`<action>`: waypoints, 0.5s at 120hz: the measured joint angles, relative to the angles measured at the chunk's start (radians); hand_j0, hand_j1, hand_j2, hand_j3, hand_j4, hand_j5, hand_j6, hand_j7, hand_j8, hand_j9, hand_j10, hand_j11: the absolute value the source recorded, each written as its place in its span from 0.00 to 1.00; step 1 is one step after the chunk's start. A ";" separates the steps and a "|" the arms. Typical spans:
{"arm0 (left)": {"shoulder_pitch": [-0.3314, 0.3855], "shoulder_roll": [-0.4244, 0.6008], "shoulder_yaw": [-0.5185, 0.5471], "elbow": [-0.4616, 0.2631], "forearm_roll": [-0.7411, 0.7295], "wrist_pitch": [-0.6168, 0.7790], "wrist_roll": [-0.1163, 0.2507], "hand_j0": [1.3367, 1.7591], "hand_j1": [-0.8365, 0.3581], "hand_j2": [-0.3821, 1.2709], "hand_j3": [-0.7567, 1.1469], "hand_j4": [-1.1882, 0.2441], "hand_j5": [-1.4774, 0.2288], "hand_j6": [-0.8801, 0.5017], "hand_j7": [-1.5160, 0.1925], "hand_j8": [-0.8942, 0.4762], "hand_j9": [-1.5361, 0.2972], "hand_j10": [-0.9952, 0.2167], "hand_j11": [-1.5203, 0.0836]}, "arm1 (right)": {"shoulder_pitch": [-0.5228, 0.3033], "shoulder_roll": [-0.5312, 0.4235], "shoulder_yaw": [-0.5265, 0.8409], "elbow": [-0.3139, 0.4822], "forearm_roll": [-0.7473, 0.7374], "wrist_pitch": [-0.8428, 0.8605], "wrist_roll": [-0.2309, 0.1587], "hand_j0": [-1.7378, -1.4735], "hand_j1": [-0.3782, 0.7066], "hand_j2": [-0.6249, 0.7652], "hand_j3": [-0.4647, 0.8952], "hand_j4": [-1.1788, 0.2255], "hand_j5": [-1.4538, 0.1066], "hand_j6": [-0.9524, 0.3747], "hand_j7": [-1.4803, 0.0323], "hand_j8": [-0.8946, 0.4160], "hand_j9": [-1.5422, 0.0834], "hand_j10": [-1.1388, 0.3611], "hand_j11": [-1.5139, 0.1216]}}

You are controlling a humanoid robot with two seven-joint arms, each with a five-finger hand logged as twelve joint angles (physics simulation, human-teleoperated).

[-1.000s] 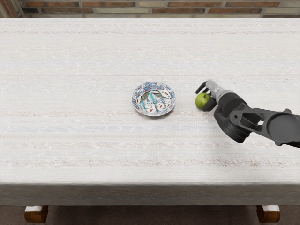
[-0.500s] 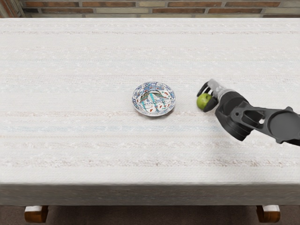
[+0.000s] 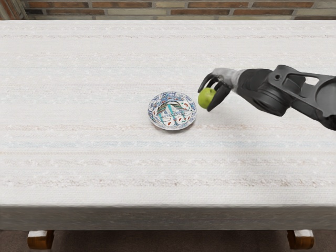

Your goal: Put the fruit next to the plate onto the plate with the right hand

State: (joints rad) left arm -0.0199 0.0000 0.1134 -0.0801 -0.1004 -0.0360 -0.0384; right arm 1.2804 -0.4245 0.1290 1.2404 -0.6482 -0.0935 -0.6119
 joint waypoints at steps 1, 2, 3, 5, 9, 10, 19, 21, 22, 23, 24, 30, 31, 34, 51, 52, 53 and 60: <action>0.000 0.000 0.000 0.000 0.000 0.000 0.000 0.76 0.76 0.26 0.40 0.67 0.69 0.47 0.71 0.48 0.67 0.63 0.76 | 0.003 0.004 0.002 0.000 0.001 0.002 0.000 0.33 0.58 0.52 0.34 0.42 0.29 0.42 0.35 0.37 0.34 0.28 0.32; 0.000 0.000 0.000 0.000 0.000 0.000 0.000 0.76 0.76 0.26 0.40 0.67 0.69 0.47 0.71 0.48 0.67 0.63 0.76 | 0.006 0.008 0.004 0.000 0.002 0.003 0.000 0.33 0.58 0.52 0.34 0.42 0.29 0.42 0.35 0.37 0.34 0.28 0.32; 0.000 0.000 0.000 0.000 0.000 0.000 0.000 0.76 0.76 0.26 0.40 0.67 0.69 0.47 0.71 0.48 0.67 0.63 0.76 | 0.009 0.012 0.005 0.000 0.003 0.003 0.000 0.33 0.58 0.52 0.34 0.42 0.28 0.42 0.35 0.37 0.34 0.28 0.32; 0.000 0.000 0.000 0.000 0.000 0.000 0.000 0.76 0.76 0.26 0.40 0.67 0.69 0.47 0.71 0.48 0.67 0.63 0.76 | 0.014 0.020 0.007 0.000 0.004 0.004 0.000 0.33 0.58 0.52 0.34 0.42 0.28 0.42 0.34 0.37 0.34 0.28 0.32; 0.000 0.000 0.000 0.000 0.000 0.000 0.000 0.76 0.76 0.26 0.40 0.67 0.69 0.47 0.71 0.48 0.67 0.63 0.76 | 0.025 0.040 0.011 0.000 0.006 0.001 0.000 0.33 0.58 0.52 0.34 0.42 0.28 0.42 0.34 0.37 0.34 0.28 0.32; 0.000 0.000 0.000 0.000 0.000 0.000 0.000 0.76 0.76 0.26 0.40 0.67 0.69 0.47 0.71 0.48 0.67 0.63 0.76 | 0.027 0.045 0.011 0.000 0.006 0.000 0.000 0.33 0.58 0.52 0.34 0.42 0.28 0.42 0.34 0.37 0.34 0.28 0.32; 0.001 0.000 0.000 0.000 0.000 0.000 0.000 0.76 0.76 0.26 0.40 0.67 0.69 0.47 0.71 0.48 0.67 0.63 0.76 | 0.048 0.101 0.005 -0.011 0.003 -0.024 0.000 0.33 0.58 0.52 0.34 0.42 0.28 0.42 0.34 0.37 0.34 0.28 0.32; 0.000 0.000 0.000 0.000 0.000 0.000 0.000 0.76 0.76 0.26 0.40 0.67 0.69 0.47 0.71 0.48 0.67 0.63 0.76 | 0.051 0.116 0.001 -0.020 0.001 -0.028 0.000 0.33 0.58 0.52 0.34 0.42 0.28 0.42 0.34 0.37 0.34 0.28 0.32; 0.000 0.000 0.000 0.000 0.000 0.000 0.000 0.76 0.76 0.26 0.40 0.67 0.69 0.47 0.71 0.48 0.67 0.63 0.76 | 0.052 0.123 -0.001 -0.026 0.000 -0.030 0.000 0.33 0.58 0.52 0.34 0.42 0.28 0.42 0.34 0.37 0.34 0.28 0.32; 0.000 0.000 0.000 0.000 0.000 0.000 0.000 0.76 0.76 0.26 0.40 0.67 0.69 0.47 0.71 0.48 0.67 0.63 0.76 | 0.053 0.132 -0.004 -0.032 -0.003 -0.031 0.000 0.33 0.58 0.52 0.34 0.42 0.28 0.42 0.34 0.37 0.34 0.28 0.32; 0.000 0.000 0.000 0.000 0.000 0.000 0.000 0.76 0.76 0.26 0.40 0.67 0.69 0.47 0.71 0.48 0.67 0.63 0.76 | 0.054 0.140 -0.006 -0.038 -0.005 -0.033 0.000 0.33 0.58 0.52 0.34 0.43 0.28 0.42 0.34 0.37 0.34 0.28 0.32; 0.000 0.000 0.000 0.000 0.000 0.000 0.000 0.76 0.76 0.26 0.40 0.67 0.69 0.47 0.71 0.48 0.67 0.63 0.76 | 0.057 0.188 -0.019 -0.078 -0.021 -0.039 0.000 0.33 0.59 0.53 0.34 0.43 0.28 0.43 0.34 0.37 0.34 0.28 0.32; 0.000 0.000 0.000 0.000 0.000 0.000 0.000 0.76 0.76 0.26 0.40 0.67 0.69 0.47 0.71 0.48 0.67 0.63 0.76 | 0.057 0.196 -0.020 -0.084 -0.024 -0.041 0.000 0.33 0.59 0.53 0.34 0.43 0.28 0.42 0.34 0.37 0.34 0.28 0.32; 0.000 0.000 0.000 0.000 0.000 0.000 0.000 0.76 0.76 0.26 0.40 0.67 0.69 0.47 0.71 0.48 0.67 0.63 0.76 | 0.057 0.216 -0.025 -0.101 -0.035 -0.046 0.000 0.33 0.59 0.53 0.34 0.43 0.28 0.43 0.34 0.38 0.34 0.28 0.32; 0.000 0.000 0.000 0.000 0.000 0.000 0.000 0.76 0.76 0.26 0.40 0.67 0.69 0.47 0.71 0.48 0.67 0.63 0.76 | 0.056 0.286 -0.074 -0.157 -0.075 -0.086 0.000 0.33 0.58 0.53 0.34 0.42 0.27 0.42 0.34 0.37 0.34 0.28 0.32; 0.000 0.000 0.000 0.000 0.000 0.000 0.000 0.76 0.76 0.26 0.40 0.67 0.69 0.47 0.71 0.48 0.67 0.63 0.76 | 0.056 0.288 -0.077 -0.159 -0.077 -0.088 0.000 0.33 0.58 0.53 0.34 0.42 0.27 0.42 0.34 0.37 0.34 0.28 0.32; 0.000 0.000 0.000 0.000 0.000 0.000 0.000 0.76 0.76 0.26 0.40 0.67 0.69 0.47 0.71 0.48 0.67 0.63 0.76 | 0.056 0.290 -0.080 -0.161 -0.079 -0.090 0.000 0.33 0.58 0.52 0.34 0.42 0.27 0.42 0.34 0.37 0.34 0.28 0.32; 0.000 0.000 0.000 -0.001 0.000 0.000 0.000 0.76 0.76 0.26 0.40 0.67 0.69 0.47 0.71 0.48 0.67 0.63 0.76 | 0.055 0.301 -0.097 -0.170 -0.091 -0.101 0.000 0.33 0.58 0.52 0.34 0.42 0.27 0.42 0.34 0.37 0.33 0.28 0.32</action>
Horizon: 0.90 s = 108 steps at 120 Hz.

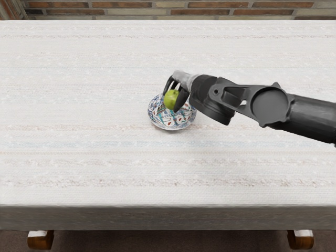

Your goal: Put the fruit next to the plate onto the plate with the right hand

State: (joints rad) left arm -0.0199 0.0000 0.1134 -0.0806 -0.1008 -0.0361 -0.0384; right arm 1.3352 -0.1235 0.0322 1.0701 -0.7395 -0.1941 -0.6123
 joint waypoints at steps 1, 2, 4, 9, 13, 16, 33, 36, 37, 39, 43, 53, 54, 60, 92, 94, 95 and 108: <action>0.000 0.000 0.000 0.000 0.000 0.000 0.000 0.76 0.76 0.26 0.40 0.67 0.69 0.47 0.71 0.48 0.67 0.63 0.76 | 0.000 0.001 -0.002 -0.001 -0.001 -0.002 0.000 0.33 0.58 0.52 0.34 0.41 0.27 0.42 0.34 0.37 0.33 0.28 0.32; 0.000 0.000 0.000 0.000 0.000 0.000 0.000 0.76 0.76 0.26 0.40 0.67 0.69 0.47 0.71 0.48 0.67 0.63 0.76 | -0.001 0.002 -0.004 -0.002 -0.003 -0.003 0.000 0.33 0.58 0.52 0.34 0.41 0.27 0.42 0.34 0.37 0.33 0.28 0.32; 0.000 0.000 0.000 0.000 0.000 0.000 0.000 0.76 0.76 0.26 0.40 0.67 0.69 0.47 0.71 0.48 0.67 0.63 0.76 | -0.002 0.004 -0.008 -0.004 -0.005 -0.006 0.000 0.33 0.57 0.52 0.34 0.41 0.27 0.42 0.34 0.37 0.33 0.28 0.31; 0.000 0.000 0.000 0.000 0.000 0.000 0.000 0.76 0.76 0.26 0.40 0.67 0.69 0.47 0.71 0.48 0.67 0.63 0.76 | -0.004 0.009 -0.017 -0.007 -0.009 -0.013 0.000 0.33 0.57 0.52 0.34 0.41 0.28 0.42 0.34 0.37 0.33 0.28 0.31; 0.000 0.000 0.000 0.000 0.001 0.000 0.000 0.76 0.76 0.26 0.40 0.67 0.69 0.47 0.71 0.48 0.67 0.63 0.76 | -0.005 0.019 -0.024 -0.013 -0.012 -0.017 0.000 0.33 0.57 0.52 0.34 0.41 0.28 0.41 0.34 0.37 0.33 0.28 0.31; 0.000 0.000 0.000 0.000 0.000 0.000 0.000 0.76 0.76 0.26 0.40 0.67 0.69 0.47 0.71 0.48 0.67 0.63 0.76 | -0.006 0.031 -0.031 -0.023 -0.013 -0.019 0.000 0.33 0.57 0.51 0.34 0.41 0.28 0.41 0.34 0.36 0.33 0.28 0.31; 0.000 0.000 0.000 0.000 0.000 0.000 0.000 0.76 0.76 0.26 0.40 0.67 0.69 0.47 0.71 0.48 0.67 0.63 0.76 | -0.007 0.072 -0.052 -0.061 -0.016 -0.026 0.000 0.33 0.57 0.51 0.34 0.41 0.29 0.41 0.35 0.36 0.34 0.29 0.32; 0.000 0.000 0.000 0.000 0.001 0.000 0.000 0.76 0.76 0.26 0.40 0.67 0.69 0.47 0.71 0.48 0.67 0.63 0.76 | -0.008 0.075 -0.053 -0.063 -0.016 -0.026 0.000 0.33 0.57 0.51 0.34 0.41 0.29 0.41 0.36 0.36 0.34 0.29 0.32; 0.000 0.000 0.000 0.000 0.001 0.000 0.000 0.76 0.76 0.26 0.40 0.67 0.69 0.47 0.71 0.48 0.67 0.63 0.76 | -0.008 0.076 -0.054 -0.064 -0.016 -0.026 0.000 0.33 0.57 0.51 0.34 0.41 0.29 0.41 0.36 0.36 0.35 0.30 0.33; 0.000 0.000 0.000 0.000 0.001 0.000 0.000 0.76 0.76 0.26 0.40 0.67 0.69 0.47 0.71 0.48 0.67 0.63 0.76 | -0.008 0.078 -0.055 -0.065 -0.016 -0.027 0.000 0.33 0.57 0.51 0.34 0.40 0.30 0.41 0.36 0.36 0.35 0.30 0.33; 0.000 0.000 0.000 0.000 0.001 0.000 0.000 0.76 0.76 0.26 0.40 0.67 0.69 0.47 0.71 0.48 0.67 0.63 0.76 | -0.008 0.080 -0.056 -0.067 -0.016 -0.027 0.001 0.33 0.57 0.51 0.34 0.40 0.31 0.40 0.37 0.35 0.36 0.31 0.34; 0.000 0.000 0.000 0.000 0.001 0.000 0.000 0.76 0.76 0.26 0.40 0.67 0.69 0.47 0.71 0.48 0.67 0.63 0.76 | -0.009 0.083 -0.058 -0.070 -0.017 -0.029 0.001 0.32 0.56 0.50 0.34 0.41 0.35 0.38 0.41 0.34 0.40 0.33 0.38; 0.000 0.000 0.000 0.000 0.001 0.000 0.000 0.76 0.76 0.26 0.40 0.67 0.69 0.47 0.71 0.48 0.67 0.63 0.76 | -0.010 0.083 -0.058 -0.070 -0.017 -0.029 0.001 0.32 0.56 0.50 0.34 0.41 0.36 0.38 0.41 0.33 0.40 0.34 0.38; 0.000 0.000 0.000 0.000 0.001 0.000 0.000 0.76 0.76 0.26 0.40 0.67 0.69 0.47 0.71 0.48 0.67 0.63 0.76 | -0.010 0.084 -0.059 -0.071 -0.017 -0.030 0.001 0.32 0.56 0.49 0.34 0.42 0.39 0.37 0.44 0.32 0.43 0.35 0.41; 0.000 0.000 0.000 0.000 0.000 0.000 0.000 0.76 0.76 0.26 0.40 0.67 0.69 0.47 0.71 0.48 0.67 0.63 0.76 | -0.017 0.067 -0.057 -0.074 -0.017 -0.033 0.001 0.31 0.44 0.43 0.34 0.55 0.58 0.44 0.62 0.40 0.61 0.49 0.59; 0.000 0.000 0.000 0.000 0.000 0.000 0.000 0.76 0.76 0.26 0.40 0.67 0.69 0.47 0.71 0.48 0.67 0.63 0.76 | -0.017 0.063 -0.056 -0.073 -0.016 -0.033 0.001 0.31 0.42 0.43 0.34 0.56 0.60 0.45 0.64 0.41 0.63 0.50 0.61; 0.000 0.000 0.000 0.000 0.000 0.000 0.000 0.76 0.76 0.26 0.40 0.67 0.69 0.47 0.71 0.48 0.67 0.63 0.76 | -0.017 0.061 -0.056 -0.073 -0.016 -0.033 0.001 0.30 0.42 0.43 0.34 0.57 0.60 0.45 0.64 0.41 0.63 0.50 0.61; 0.000 0.000 0.000 0.000 0.000 0.000 0.000 0.76 0.76 0.26 0.40 0.67 0.69 0.47 0.71 0.48 0.67 0.63 0.76 | -0.018 0.025 -0.049 -0.065 -0.005 -0.032 0.001 0.30 0.29 0.43 0.34 0.66 0.71 0.54 0.75 0.50 0.74 0.59 0.71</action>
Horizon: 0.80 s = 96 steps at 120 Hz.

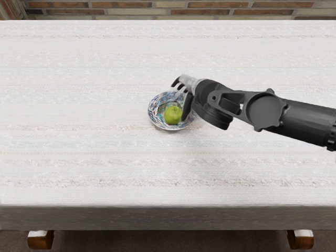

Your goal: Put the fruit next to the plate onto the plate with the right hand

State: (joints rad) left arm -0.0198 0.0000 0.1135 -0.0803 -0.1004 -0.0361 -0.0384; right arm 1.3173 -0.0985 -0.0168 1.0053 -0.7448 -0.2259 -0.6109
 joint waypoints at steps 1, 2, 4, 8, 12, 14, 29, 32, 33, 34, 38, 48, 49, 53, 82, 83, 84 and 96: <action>0.000 0.000 0.000 0.000 0.000 0.000 0.000 0.76 0.76 0.26 0.40 0.67 0.69 0.47 0.71 0.48 0.67 0.63 0.76 | 0.000 -0.005 0.002 0.003 0.002 0.001 0.000 0.30 0.28 0.43 0.34 0.66 0.72 0.54 0.76 0.50 0.74 0.59 0.72; 0.000 0.000 0.000 0.000 0.000 0.000 0.000 0.76 0.76 0.26 0.40 0.67 0.69 0.47 0.71 0.48 0.67 0.63 0.76 | 0.000 -0.009 0.005 0.005 0.005 0.002 0.000 0.30 0.28 0.43 0.34 0.67 0.72 0.55 0.77 0.51 0.75 0.60 0.73; 0.000 0.000 0.000 0.000 0.000 0.000 0.000 0.76 0.76 0.26 0.40 0.67 0.69 0.47 0.71 0.48 0.67 0.63 0.76 | 0.000 -0.021 0.013 0.014 0.013 0.004 0.000 0.30 0.26 0.43 0.34 0.68 0.74 0.56 0.78 0.52 0.76 0.61 0.74; 0.000 0.000 0.000 0.000 0.000 0.000 0.000 0.76 0.76 0.26 0.40 0.67 0.69 0.47 0.71 0.48 0.67 0.63 0.76 | 0.000 -0.050 0.032 0.039 0.031 0.010 0.000 0.30 0.23 0.44 0.34 0.70 0.76 0.58 0.80 0.54 0.78 0.62 0.76; 0.000 0.000 0.000 0.000 0.000 0.000 0.000 0.76 0.76 0.26 0.40 0.67 0.69 0.47 0.71 0.48 0.67 0.63 0.76 | 0.000 -0.082 0.046 0.066 0.056 0.020 0.000 0.30 0.21 0.44 0.34 0.71 0.78 0.59 0.82 0.55 0.80 0.64 0.78; 0.000 0.000 0.000 0.000 0.000 0.000 0.000 0.76 0.76 0.26 0.40 0.67 0.69 0.47 0.71 0.48 0.67 0.63 0.76 | 0.000 -0.097 0.052 0.081 0.069 0.025 0.000 0.30 0.20 0.44 0.34 0.72 0.79 0.60 0.83 0.56 0.81 0.65 0.79; 0.000 0.000 0.000 0.000 0.000 0.000 0.000 0.76 0.76 0.26 0.40 0.67 0.69 0.47 0.71 0.48 0.67 0.63 0.76 | -0.025 -0.198 0.166 0.214 0.164 0.092 0.000 0.30 0.15 0.44 0.34 0.76 0.84 0.64 0.88 0.60 0.86 0.68 0.83; 0.000 0.000 0.000 0.000 0.000 0.000 0.000 0.76 0.76 0.26 0.40 0.67 0.69 0.47 0.71 0.48 0.67 0.63 0.76 | -0.047 -0.214 0.206 0.237 0.173 0.120 0.000 0.30 0.14 0.44 0.34 0.76 0.84 0.64 0.89 0.60 0.86 0.69 0.84; 0.000 0.000 0.000 0.000 0.000 0.000 0.000 0.76 0.76 0.26 0.40 0.67 0.69 0.47 0.71 0.48 0.67 0.63 0.76 | -0.057 -0.219 0.223 0.243 0.176 0.132 0.000 0.30 0.14 0.44 0.34 0.77 0.84 0.64 0.89 0.61 0.86 0.69 0.84; 0.000 0.000 0.000 0.000 0.000 0.000 0.000 0.76 0.76 0.26 0.40 0.67 0.69 0.47 0.71 0.48 0.67 0.63 0.76 | -0.067 -0.224 0.239 0.249 0.179 0.145 0.000 0.30 0.13 0.44 0.34 0.77 0.85 0.64 0.89 0.61 0.87 0.69 0.84; 0.000 0.000 0.000 0.000 0.000 0.000 0.000 0.76 0.76 0.26 0.40 0.67 0.69 0.47 0.71 0.48 0.67 0.63 0.76 | -0.114 -0.243 0.312 0.269 0.187 0.201 0.000 0.30 0.13 0.44 0.34 0.77 0.85 0.65 0.90 0.61 0.87 0.70 0.85; 0.000 0.000 0.000 0.000 0.000 0.000 0.000 0.76 0.76 0.26 0.40 0.67 0.69 0.47 0.71 0.48 0.67 0.63 0.76 | -0.235 -0.287 0.506 0.298 0.200 0.358 0.000 0.30 0.11 0.44 0.34 0.78 0.87 0.66 0.91 0.62 0.89 0.71 0.86; 0.000 0.000 0.000 0.000 0.000 0.000 0.000 0.76 0.76 0.26 0.40 0.67 0.69 0.47 0.71 0.48 0.67 0.63 0.76 | -0.247 -0.292 0.527 0.300 0.202 0.375 0.000 0.30 0.11 0.44 0.34 0.78 0.87 0.66 0.91 0.62 0.89 0.71 0.86; 0.000 0.000 0.000 0.000 0.000 0.000 0.000 0.76 0.76 0.26 0.40 0.67 0.69 0.47 0.71 0.48 0.67 0.63 0.76 | -0.292 -0.315 0.598 0.306 0.219 0.436 0.000 0.30 0.10 0.44 0.34 0.79 0.87 0.66 0.92 0.63 0.89 0.71 0.87; 0.000 0.000 0.000 0.000 0.000 0.000 0.000 0.76 0.76 0.26 0.40 0.67 0.69 0.47 0.71 0.48 0.67 0.63 0.76 | -0.570 -0.580 0.904 0.308 0.540 0.776 0.000 0.30 0.09 0.44 0.34 0.80 0.89 0.68 0.93 0.64 0.90 0.72 0.88; 0.000 0.000 0.000 0.000 0.000 0.000 0.000 0.76 0.76 0.26 0.40 0.67 0.69 0.47 0.71 0.48 0.67 0.63 0.76 | -0.580 -0.589 0.911 0.306 0.557 0.781 0.000 0.30 0.09 0.44 0.34 0.80 0.89 0.68 0.93 0.64 0.91 0.72 0.88; 0.000 0.000 0.000 0.000 0.000 0.000 0.000 0.76 0.76 0.26 0.40 0.67 0.69 0.47 0.71 0.48 0.67 0.63 0.76 | -0.590 -0.598 0.918 0.303 0.573 0.785 0.000 0.30 0.09 0.44 0.34 0.80 0.89 0.68 0.93 0.64 0.91 0.72 0.88; 0.000 0.000 0.000 0.000 0.000 0.000 0.000 0.76 0.76 0.26 0.40 0.67 0.69 0.47 0.71 0.48 0.67 0.63 0.76 | -0.692 -0.700 0.969 0.278 0.754 0.817 0.000 0.30 0.08 0.44 0.34 0.80 0.89 0.68 0.93 0.64 0.91 0.73 0.88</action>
State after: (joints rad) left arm -0.0199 0.0000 0.1134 -0.0801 -0.1002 -0.0360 -0.0384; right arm 0.6256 -0.7985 0.9517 1.2835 0.0089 0.5914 -0.6109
